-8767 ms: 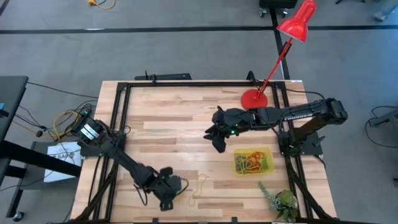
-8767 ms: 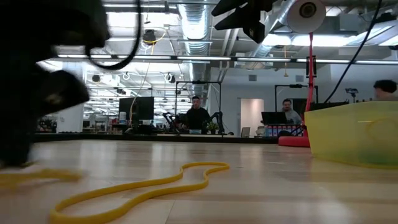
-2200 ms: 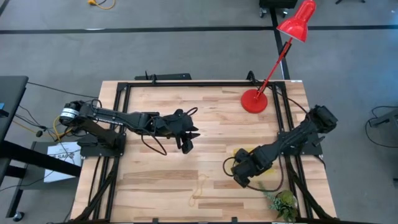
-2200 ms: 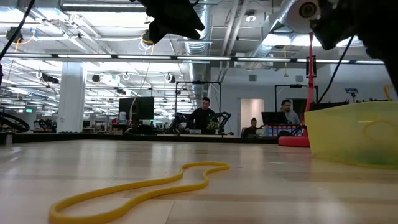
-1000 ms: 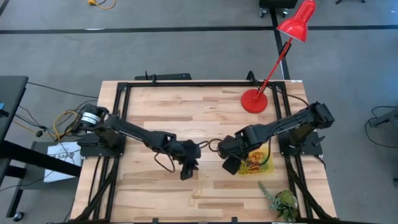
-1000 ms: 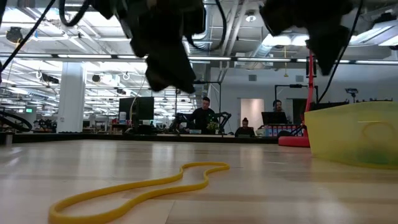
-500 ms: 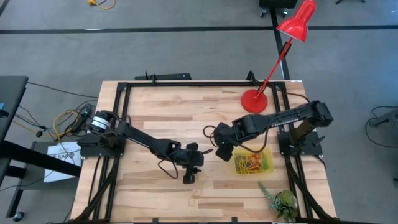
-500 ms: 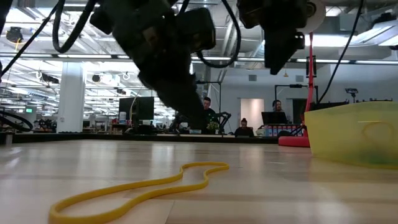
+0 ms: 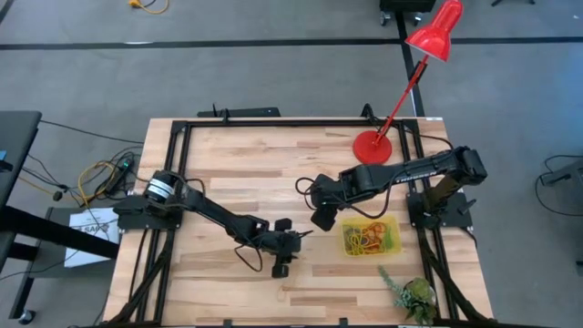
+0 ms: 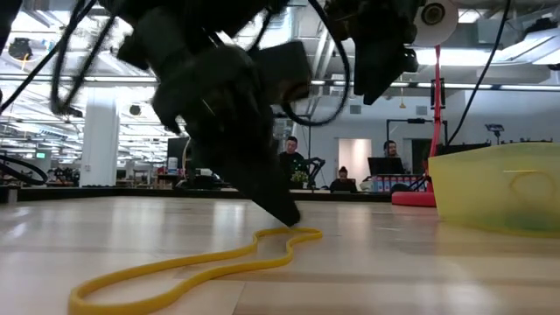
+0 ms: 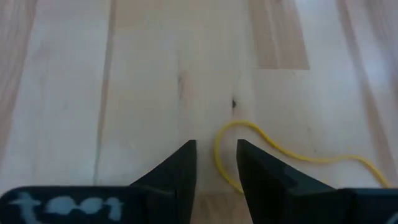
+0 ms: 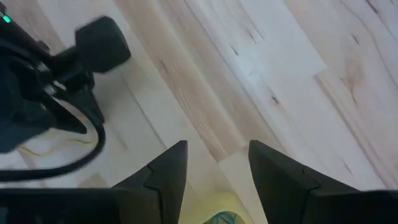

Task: Pick and place items into bin
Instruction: Put the yellow rubber band into the yellow bin

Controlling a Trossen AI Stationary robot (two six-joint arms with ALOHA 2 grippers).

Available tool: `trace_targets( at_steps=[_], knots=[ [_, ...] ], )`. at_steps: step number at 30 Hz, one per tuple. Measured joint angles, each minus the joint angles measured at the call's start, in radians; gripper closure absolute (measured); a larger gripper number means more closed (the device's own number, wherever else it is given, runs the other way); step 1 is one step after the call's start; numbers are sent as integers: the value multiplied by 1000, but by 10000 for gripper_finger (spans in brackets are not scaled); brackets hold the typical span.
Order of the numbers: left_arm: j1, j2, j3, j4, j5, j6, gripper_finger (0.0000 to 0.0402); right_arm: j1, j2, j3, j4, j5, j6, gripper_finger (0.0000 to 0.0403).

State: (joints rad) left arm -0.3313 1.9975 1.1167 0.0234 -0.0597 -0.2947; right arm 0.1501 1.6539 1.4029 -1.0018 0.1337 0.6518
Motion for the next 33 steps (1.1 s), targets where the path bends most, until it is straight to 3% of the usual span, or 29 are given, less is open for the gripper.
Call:
trace_targets(
  at_steps=[8,14,20,26,33],
  knots=[
    [-5,42,6,-26,-19,49,301,-2,0,-1,-11,1,-38,238],
    [-6,36,10,-80,-1,198,385,-3,0,-1,-9,3,-59,238],
    [8,23,145,-318,17,117,400,-9,0,-1,-11,3,-58,237],
    [37,-95,297,-640,-75,126,401,18,0,-1,-71,-1,-43,238],
    [71,-348,308,-734,-175,150,401,69,0,-1,-75,79,-52,243]
  ],
)
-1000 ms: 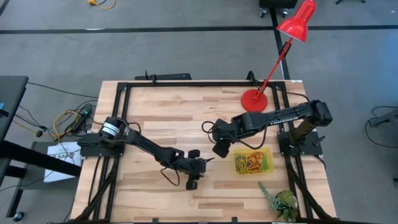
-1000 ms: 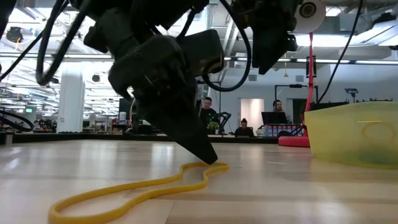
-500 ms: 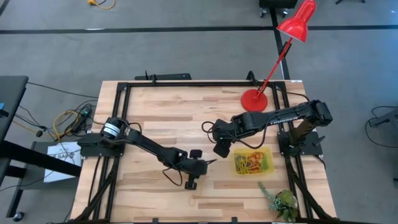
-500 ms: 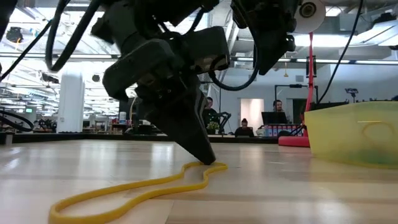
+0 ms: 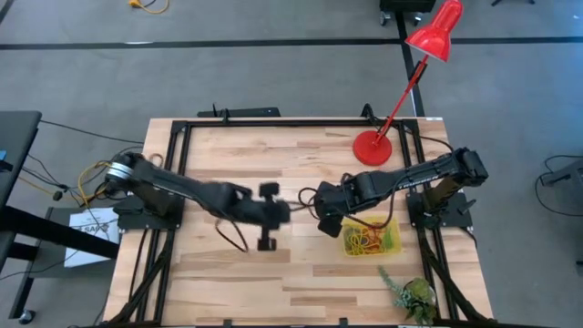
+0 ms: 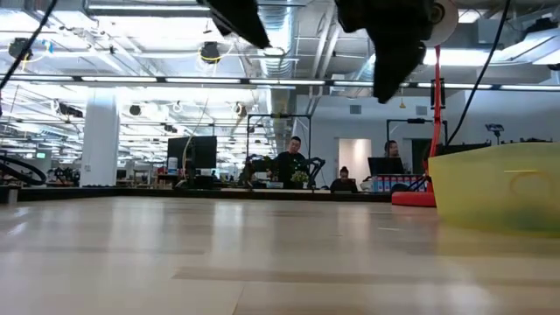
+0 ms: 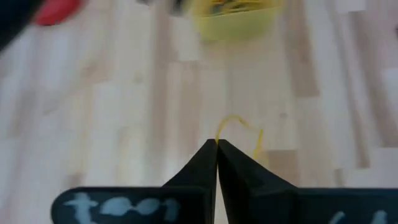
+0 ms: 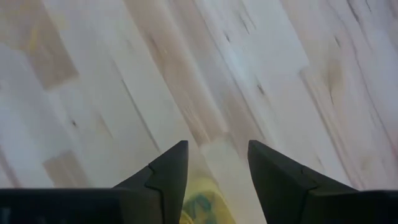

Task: Pick and place items into bin
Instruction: Put the yellow rubber band into the yellow bin

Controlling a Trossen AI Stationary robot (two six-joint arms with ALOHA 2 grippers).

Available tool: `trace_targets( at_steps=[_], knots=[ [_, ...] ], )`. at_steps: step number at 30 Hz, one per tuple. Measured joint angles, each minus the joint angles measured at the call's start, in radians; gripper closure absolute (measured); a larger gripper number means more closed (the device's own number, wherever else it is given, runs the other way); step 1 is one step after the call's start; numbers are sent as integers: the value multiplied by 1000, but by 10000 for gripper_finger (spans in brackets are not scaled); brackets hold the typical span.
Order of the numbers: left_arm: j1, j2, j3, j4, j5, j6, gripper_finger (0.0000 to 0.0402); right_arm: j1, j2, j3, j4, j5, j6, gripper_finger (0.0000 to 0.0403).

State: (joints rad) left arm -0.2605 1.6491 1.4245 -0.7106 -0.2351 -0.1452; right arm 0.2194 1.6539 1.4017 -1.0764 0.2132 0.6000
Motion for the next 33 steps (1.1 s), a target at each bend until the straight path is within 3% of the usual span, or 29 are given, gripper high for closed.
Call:
trace_targets(
  at_steps=[3,8,15,24,33],
  knots=[
    [24,-88,-4,-51,-59,15,401,2,0,0,109,10,-93,246],
    [84,-218,-1,-30,-86,16,401,0,0,0,467,-7,-336,253],
    [112,-301,-2,-43,-82,-24,401,-43,0,0,846,26,-442,263],
    [110,-301,-2,-33,-71,-5,401,-114,0,0,925,18,-434,271],
    [110,-300,-2,-35,-150,29,401,-114,3,0,906,-31,-434,293]
  ],
)
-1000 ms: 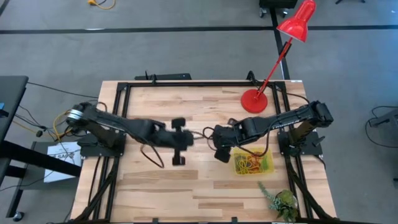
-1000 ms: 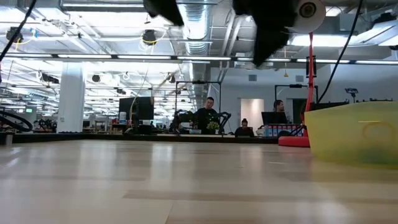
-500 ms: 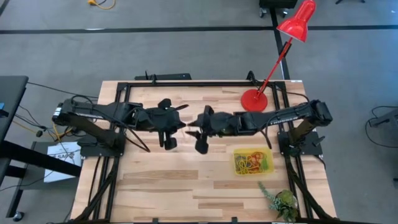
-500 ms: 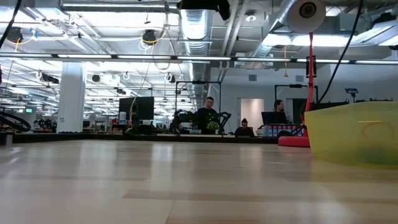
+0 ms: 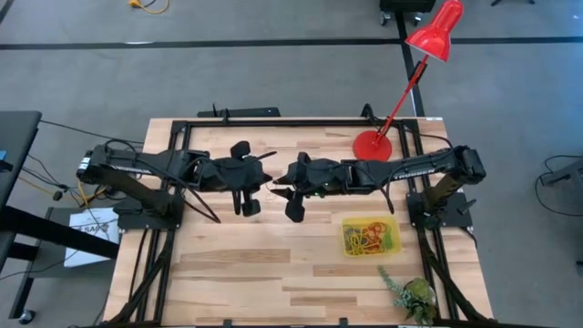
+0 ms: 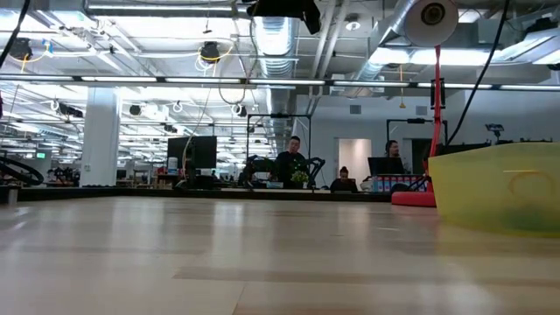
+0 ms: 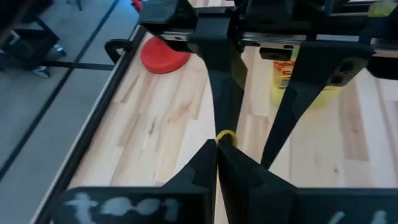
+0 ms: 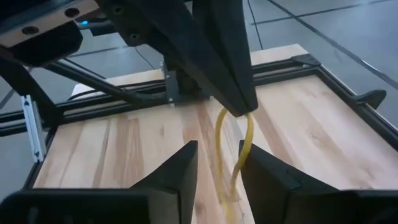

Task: Pick and place items into bin
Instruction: Put the yellow rubber band into the yellow bin

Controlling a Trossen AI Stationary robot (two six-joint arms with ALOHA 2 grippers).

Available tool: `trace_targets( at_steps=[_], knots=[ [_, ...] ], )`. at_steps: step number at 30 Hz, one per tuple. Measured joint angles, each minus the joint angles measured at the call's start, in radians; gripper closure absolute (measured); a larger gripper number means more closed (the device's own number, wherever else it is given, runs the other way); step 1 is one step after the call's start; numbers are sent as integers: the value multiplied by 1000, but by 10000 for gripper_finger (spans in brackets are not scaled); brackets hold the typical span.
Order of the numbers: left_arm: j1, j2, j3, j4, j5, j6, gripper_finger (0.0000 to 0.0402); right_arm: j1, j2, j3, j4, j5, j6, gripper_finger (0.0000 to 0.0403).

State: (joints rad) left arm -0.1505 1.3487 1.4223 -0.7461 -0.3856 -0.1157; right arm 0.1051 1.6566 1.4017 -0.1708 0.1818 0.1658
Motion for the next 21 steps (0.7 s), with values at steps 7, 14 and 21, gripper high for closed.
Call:
trace_targets(
  at_steps=[7,14,21],
  knots=[
    [0,0,0,-4,-54,28,401,-5,0,0,0,2,0,335],
    [0,18,1,-12,-50,29,401,-16,0,0,-6,5,0,396],
    [5,57,0,-31,-55,27,401,-16,0,0,-90,6,10,399]
  ],
)
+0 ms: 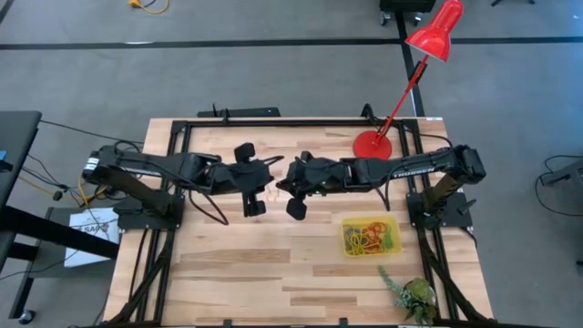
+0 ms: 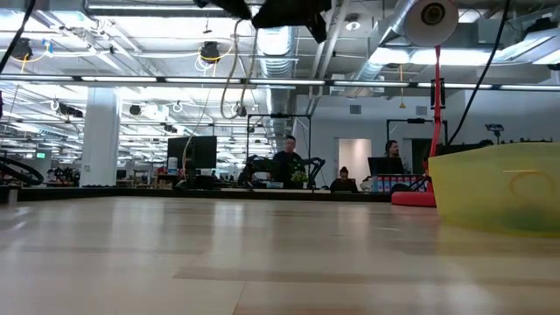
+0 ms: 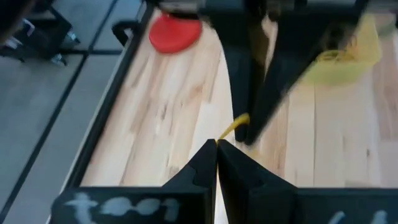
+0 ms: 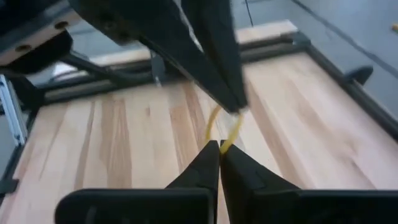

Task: Pick and place items into bin
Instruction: Put the yellow rubber band into the yellow bin

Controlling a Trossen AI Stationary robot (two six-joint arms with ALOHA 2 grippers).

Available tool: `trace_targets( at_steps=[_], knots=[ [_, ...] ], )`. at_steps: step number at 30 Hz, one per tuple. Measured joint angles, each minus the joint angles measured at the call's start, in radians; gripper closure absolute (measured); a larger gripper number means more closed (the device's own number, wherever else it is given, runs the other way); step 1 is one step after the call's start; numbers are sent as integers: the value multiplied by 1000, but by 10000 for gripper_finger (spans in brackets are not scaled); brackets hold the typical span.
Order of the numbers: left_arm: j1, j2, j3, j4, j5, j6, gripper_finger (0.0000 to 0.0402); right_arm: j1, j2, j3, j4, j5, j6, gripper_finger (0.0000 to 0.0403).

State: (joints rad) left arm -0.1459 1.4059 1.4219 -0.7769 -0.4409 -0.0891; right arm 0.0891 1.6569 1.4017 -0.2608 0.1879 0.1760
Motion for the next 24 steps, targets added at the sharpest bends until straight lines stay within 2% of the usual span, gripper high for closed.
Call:
trace_targets(
  at_steps=[9,17,20,24],
  knots=[
    [4,53,0,32,52,-2,390,2,0,0,-203,55,86,399],
    [10,107,0,54,74,-11,301,13,0,0,-213,49,116,400],
    [10,123,1,62,45,-42,275,24,0,1,-351,45,229,401],
    [10,120,2,71,-12,-120,263,47,-6,1,-686,-2,409,400]
  ],
)
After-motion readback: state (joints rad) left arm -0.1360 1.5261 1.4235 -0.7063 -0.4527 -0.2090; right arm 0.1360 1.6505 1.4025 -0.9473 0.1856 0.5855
